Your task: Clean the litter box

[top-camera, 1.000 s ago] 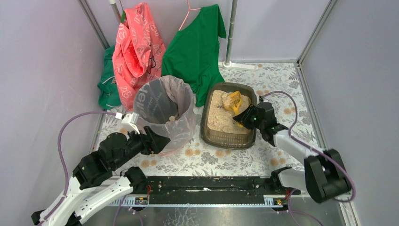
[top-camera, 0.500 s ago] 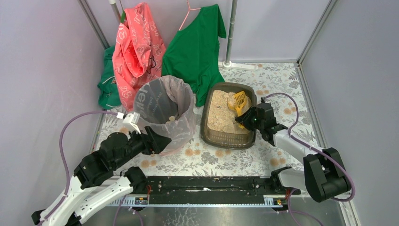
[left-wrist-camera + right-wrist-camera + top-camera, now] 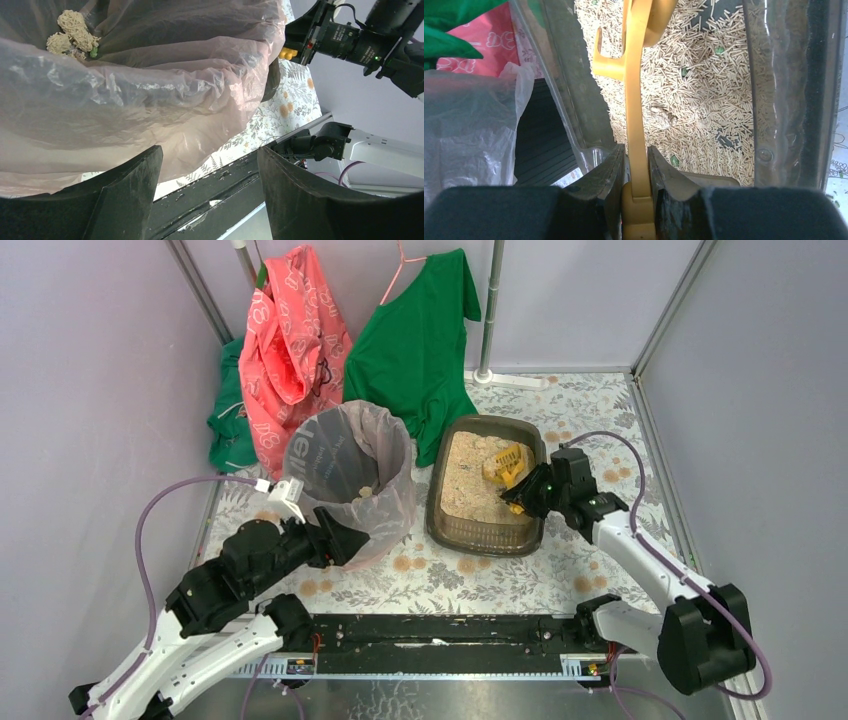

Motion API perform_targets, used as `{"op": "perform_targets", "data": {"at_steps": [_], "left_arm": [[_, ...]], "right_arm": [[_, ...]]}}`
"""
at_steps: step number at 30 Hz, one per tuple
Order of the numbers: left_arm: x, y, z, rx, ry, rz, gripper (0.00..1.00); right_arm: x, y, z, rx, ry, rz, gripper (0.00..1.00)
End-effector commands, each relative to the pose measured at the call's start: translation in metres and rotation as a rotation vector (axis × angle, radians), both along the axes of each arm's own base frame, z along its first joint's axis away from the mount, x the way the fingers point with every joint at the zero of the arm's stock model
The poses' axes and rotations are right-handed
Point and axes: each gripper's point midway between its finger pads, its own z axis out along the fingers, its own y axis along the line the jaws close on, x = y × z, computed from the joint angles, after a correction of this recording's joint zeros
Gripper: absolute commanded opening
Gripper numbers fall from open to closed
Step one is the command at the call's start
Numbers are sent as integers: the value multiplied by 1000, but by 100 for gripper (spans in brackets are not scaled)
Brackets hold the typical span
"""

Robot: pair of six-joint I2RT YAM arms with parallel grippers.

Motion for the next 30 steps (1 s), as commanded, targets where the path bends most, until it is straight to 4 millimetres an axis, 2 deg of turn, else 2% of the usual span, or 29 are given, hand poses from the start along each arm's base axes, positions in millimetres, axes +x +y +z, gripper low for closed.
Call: {"op": "perform_targets", "data": {"at_steps": [1, 10, 13, 16, 21, 25, 30], "left_arm": [[4, -13, 13, -71, -43, -25, 78], [5, -13, 7, -75, -62, -30, 79], [6, -12, 11, -63, -78, -30, 79], [9, -11, 15, -37, -93, -29, 79], [17, -12, 14, -2, -119, -17, 79], [19, -13, 5, 16, -108, -14, 79], [15, -9, 12, -33, -128, -9, 79]], "right_arm": [[-5, 4, -4, -7, 143, 13, 0], [20, 16, -10, -2, 209, 8, 0], [28, 24, -16, 18, 261, 10, 0], [44, 29, -12, 14, 266, 15, 0], [62, 36, -30, 12, 278, 22, 0], [66, 43, -48, 65, 236, 33, 0], [64, 51, -60, 120, 36, 128, 0]]}}
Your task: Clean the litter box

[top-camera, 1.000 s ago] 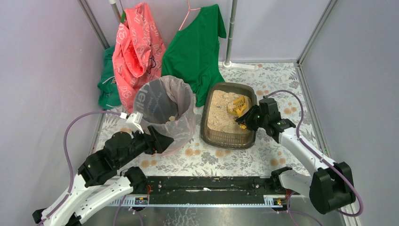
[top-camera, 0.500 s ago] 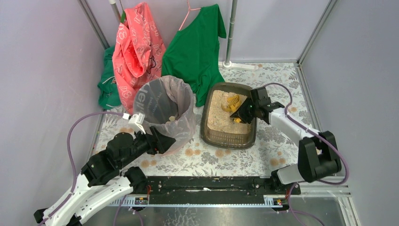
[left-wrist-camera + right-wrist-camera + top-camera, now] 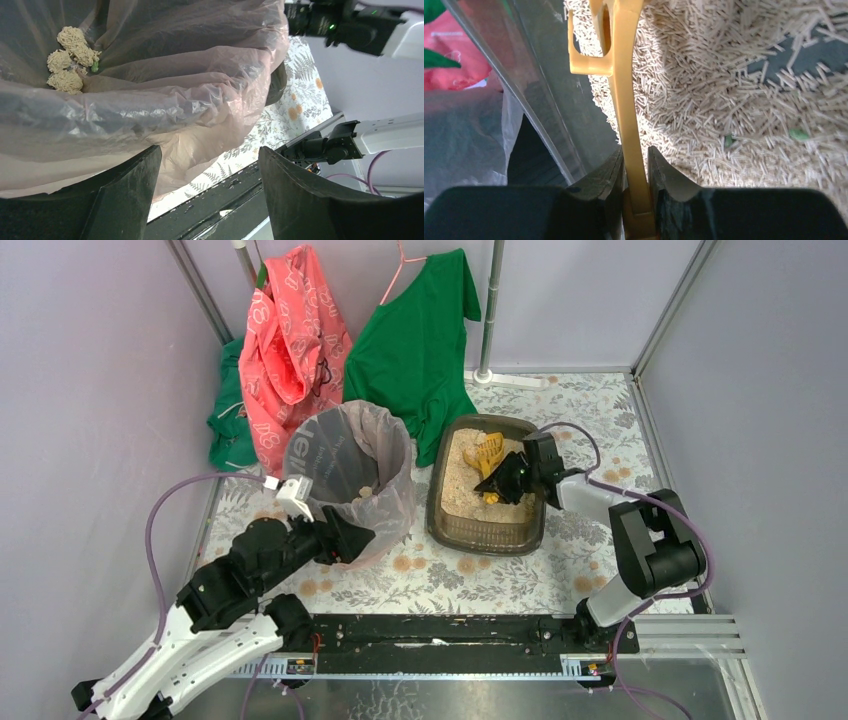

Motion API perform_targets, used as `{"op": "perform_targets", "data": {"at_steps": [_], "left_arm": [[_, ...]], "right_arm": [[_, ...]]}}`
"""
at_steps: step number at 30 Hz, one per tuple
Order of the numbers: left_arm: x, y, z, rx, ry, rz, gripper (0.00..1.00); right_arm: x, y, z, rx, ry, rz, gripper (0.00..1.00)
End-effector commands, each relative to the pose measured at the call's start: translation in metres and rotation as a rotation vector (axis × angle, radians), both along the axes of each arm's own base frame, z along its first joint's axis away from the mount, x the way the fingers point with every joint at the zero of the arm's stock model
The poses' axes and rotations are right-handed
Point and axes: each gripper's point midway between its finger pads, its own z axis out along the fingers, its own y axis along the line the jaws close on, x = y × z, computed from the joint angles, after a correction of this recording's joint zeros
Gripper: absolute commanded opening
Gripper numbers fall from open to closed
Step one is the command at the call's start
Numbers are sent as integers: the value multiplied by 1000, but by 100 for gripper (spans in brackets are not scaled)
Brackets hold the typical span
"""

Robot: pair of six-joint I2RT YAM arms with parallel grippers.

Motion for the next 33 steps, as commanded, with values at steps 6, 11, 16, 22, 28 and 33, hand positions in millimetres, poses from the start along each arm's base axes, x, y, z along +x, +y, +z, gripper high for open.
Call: {"op": "perform_targets", "data": {"at_steps": [6, 11, 16, 22, 28, 33], "left_arm": [[1, 17, 29, -78, -97, 68, 78], [0, 18, 31, -90, -92, 72, 78], [-2, 16, 33, -100, -80, 62, 77], [-4, 17, 37, -119, -78, 69, 76], [-4, 18, 40, -121, -73, 70, 76], [-3, 17, 43, -118, -79, 69, 76]], "right_arm": [[-15, 16, -9, 227, -314, 90, 0], [-31, 18, -11, 324, -343, 84, 0], [-45, 17, -8, 394, -353, 65, 0], [-58, 15, 2, 423, -364, 66, 0], [-67, 8, 14, 378, -379, 69, 0], [-64, 1, 26, 273, -403, 94, 0]]}}
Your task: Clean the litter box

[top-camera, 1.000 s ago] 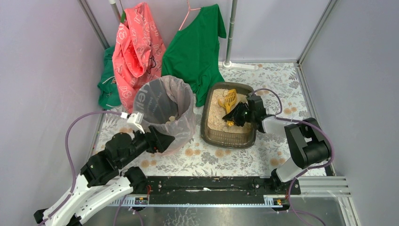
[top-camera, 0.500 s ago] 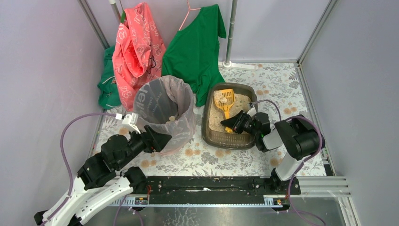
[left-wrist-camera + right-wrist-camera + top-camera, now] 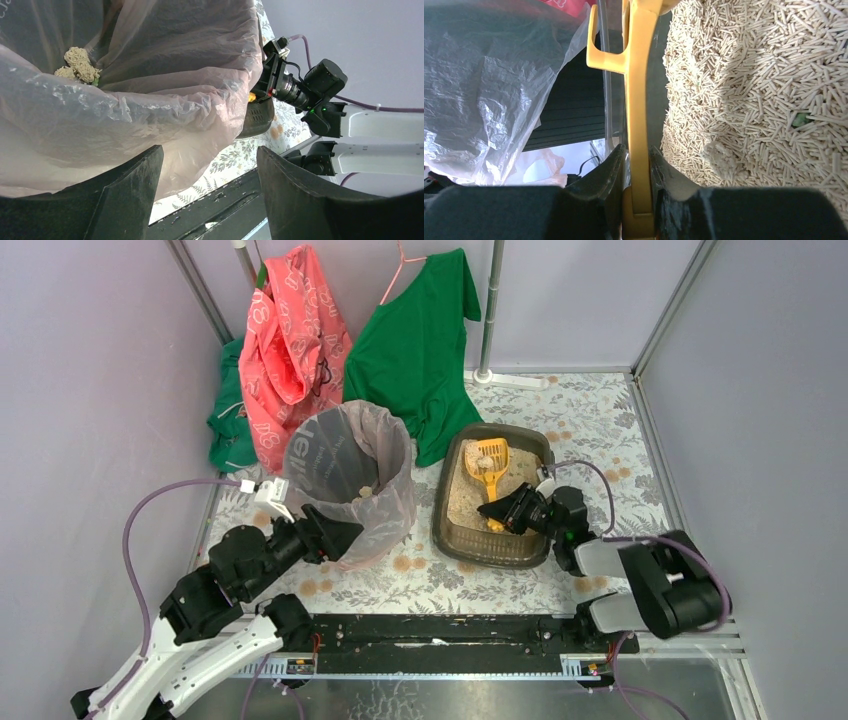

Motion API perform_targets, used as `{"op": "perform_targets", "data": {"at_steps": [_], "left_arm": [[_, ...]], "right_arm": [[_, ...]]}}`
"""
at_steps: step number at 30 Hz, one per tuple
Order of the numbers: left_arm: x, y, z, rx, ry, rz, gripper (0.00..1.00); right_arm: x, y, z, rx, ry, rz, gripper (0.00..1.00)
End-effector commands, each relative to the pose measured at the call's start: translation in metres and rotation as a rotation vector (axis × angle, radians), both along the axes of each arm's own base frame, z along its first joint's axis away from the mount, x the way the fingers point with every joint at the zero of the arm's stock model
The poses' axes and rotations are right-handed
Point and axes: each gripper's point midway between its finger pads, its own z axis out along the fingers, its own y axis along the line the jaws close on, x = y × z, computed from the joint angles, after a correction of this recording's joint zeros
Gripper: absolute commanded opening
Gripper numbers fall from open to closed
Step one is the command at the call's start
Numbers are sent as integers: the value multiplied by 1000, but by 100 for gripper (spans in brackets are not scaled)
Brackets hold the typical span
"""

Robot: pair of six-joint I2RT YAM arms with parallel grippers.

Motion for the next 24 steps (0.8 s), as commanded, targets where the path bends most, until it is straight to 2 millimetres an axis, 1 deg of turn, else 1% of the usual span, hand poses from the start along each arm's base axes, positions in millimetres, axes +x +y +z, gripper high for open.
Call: {"op": "perform_targets", "data": {"at_steps": [1, 4, 9, 14, 16, 20, 22, 24], "left_arm": [[0, 2, 14, -15, -20, 6, 76], [1, 2, 15, -10, -23, 5, 76], [-1, 1, 18, -12, -28, -4, 76], [-2, 1, 18, -15, -32, -10, 76], [-3, 2, 19, -16, -32, -12, 76], [-5, 2, 18, -16, -26, -15, 76], [-6, 2, 16, -20, -19, -16, 76], [-7, 1, 13, -26, -8, -20, 76]], "right_arm": [[3, -6, 7, -97, -3, 0, 0], [4, -7, 23, -109, -17, -2, 0], [-1, -11, 36, -134, -3, -9, 0], [-14, -14, 49, -109, -13, -13, 0], [-21, -16, 59, -84, -27, -18, 0], [-34, -28, 74, -77, -67, -65, 0], [-37, -35, 73, -73, -77, -103, 0], [-43, -32, 64, -24, -66, -87, 0]]}}
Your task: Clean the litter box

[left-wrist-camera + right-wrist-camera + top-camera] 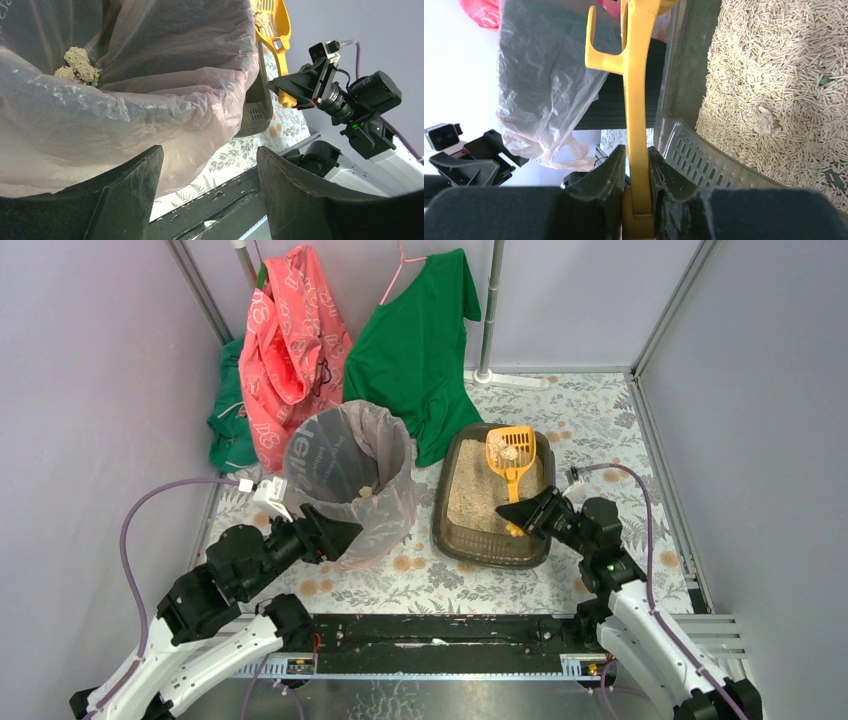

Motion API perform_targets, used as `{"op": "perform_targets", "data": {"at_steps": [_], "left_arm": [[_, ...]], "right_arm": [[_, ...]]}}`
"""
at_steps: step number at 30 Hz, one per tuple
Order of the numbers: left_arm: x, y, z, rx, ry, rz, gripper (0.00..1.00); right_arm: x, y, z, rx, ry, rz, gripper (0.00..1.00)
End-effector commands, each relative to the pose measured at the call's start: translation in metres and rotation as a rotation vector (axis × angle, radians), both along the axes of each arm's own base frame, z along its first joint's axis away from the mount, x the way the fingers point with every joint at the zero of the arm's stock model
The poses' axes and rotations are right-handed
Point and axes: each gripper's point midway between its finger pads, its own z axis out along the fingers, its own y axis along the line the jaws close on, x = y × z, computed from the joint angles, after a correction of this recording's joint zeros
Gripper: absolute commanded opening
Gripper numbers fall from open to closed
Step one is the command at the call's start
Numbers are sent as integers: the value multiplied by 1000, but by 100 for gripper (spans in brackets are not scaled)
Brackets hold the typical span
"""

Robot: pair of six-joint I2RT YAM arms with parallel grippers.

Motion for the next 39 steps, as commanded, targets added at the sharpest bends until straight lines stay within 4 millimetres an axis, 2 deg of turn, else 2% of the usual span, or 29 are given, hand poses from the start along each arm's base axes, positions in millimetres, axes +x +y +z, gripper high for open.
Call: {"op": "perform_targets", "data": {"at_steps": [1, 3, 5, 8, 9, 11, 13, 15, 16, 18, 20, 22, 23, 24, 25, 26, 27, 28, 29, 31, 32, 33, 34, 35, 38, 39], "left_arm": [[-5, -1, 6, -25, -4, -18, 76], [-3, -2, 3, -19, 5, -15, 76], [-2, -5, 6, -15, 7, -19, 77], [0, -6, 11, -20, 5, -15, 77], [2, -7, 12, -24, 1, -12, 77], [4, -9, 13, -32, -3, -10, 77], [4, -11, 13, -32, 3, -14, 76], [4, -13, 14, -37, 7, -18, 76], [5, -13, 13, -37, 5, -18, 76], [6, -13, 11, -30, 5, -14, 76], [5, -12, 12, -30, 6, -14, 76], [5, -12, 10, -36, 9, -10, 76], [5, -11, 9, -39, 10, -7, 76], [5, -11, 8, -38, 10, -5, 77], [5, -11, 7, -35, 12, -7, 77], [4, -11, 8, -38, 12, -9, 77], [4, -11, 9, -44, 11, -11, 76], [3, -10, 9, -49, 10, -8, 77], [3, -9, 9, -48, 7, -4, 77], [4, -8, 7, -38, 7, 2, 76], [4, -8, 7, -32, 12, 2, 77], [3, -8, 7, -33, 15, 0, 76], [3, -8, 7, -38, 15, 2, 76], [4, -8, 6, -39, 14, 4, 77], [5, -8, 4, -31, 15, 5, 76], [4, -8, 5, -37, 16, 5, 76]], "right_arm": [[-11, -2, -23, 28, 59, -3, 0], [-15, -13, -45, -66, 105, -35, 0], [-15, -23, -46, -105, 76, -85, 0], [-21, -14, -38, -13, 40, -41, 0], [-26, -9, -44, 2, 70, -4, 0], [-29, -13, -56, -68, 122, 1, 0], [-23, -20, -48, -99, 71, -41, 0], [-26, -9, -34, 0, 24, 1, 0], [-29, -6, -34, 8, 49, 27, 0], [-31, -20, -45, -139, 89, -3, 0], [-26, -32, -43, -193, 36, -60, 0], [-29, -12, -29, -17, -7, 6, 0], [-35, -5, -31, 13, 11, 56, 0], [-37, -7, -38, -42, 36, 68, 0], [-35, -19, -49, -139, 71, 21, 0], [-32, -27, -52, -182, 75, -21, 0], [-30, -26, -48, -156, 48, -34, 0], [-28, -15, -37, -56, 4, -4, 0], [-34, -7, -35, -7, 4, 49, 0], [-31, -22, -53, -163, 62, 7, 0], [-32, -26, -55, -200, 71, -5, 0], [-34, -21, -52, -156, 60, 11, 0], [-32, -10, -36, -62, -14, 49, 0], [-37, -6, -41, -37, 18, 78, 0], [-32, -28, -54, -236, 54, 14, 0], [-29, -22, -46, -185, 12, 21, 0]]}}
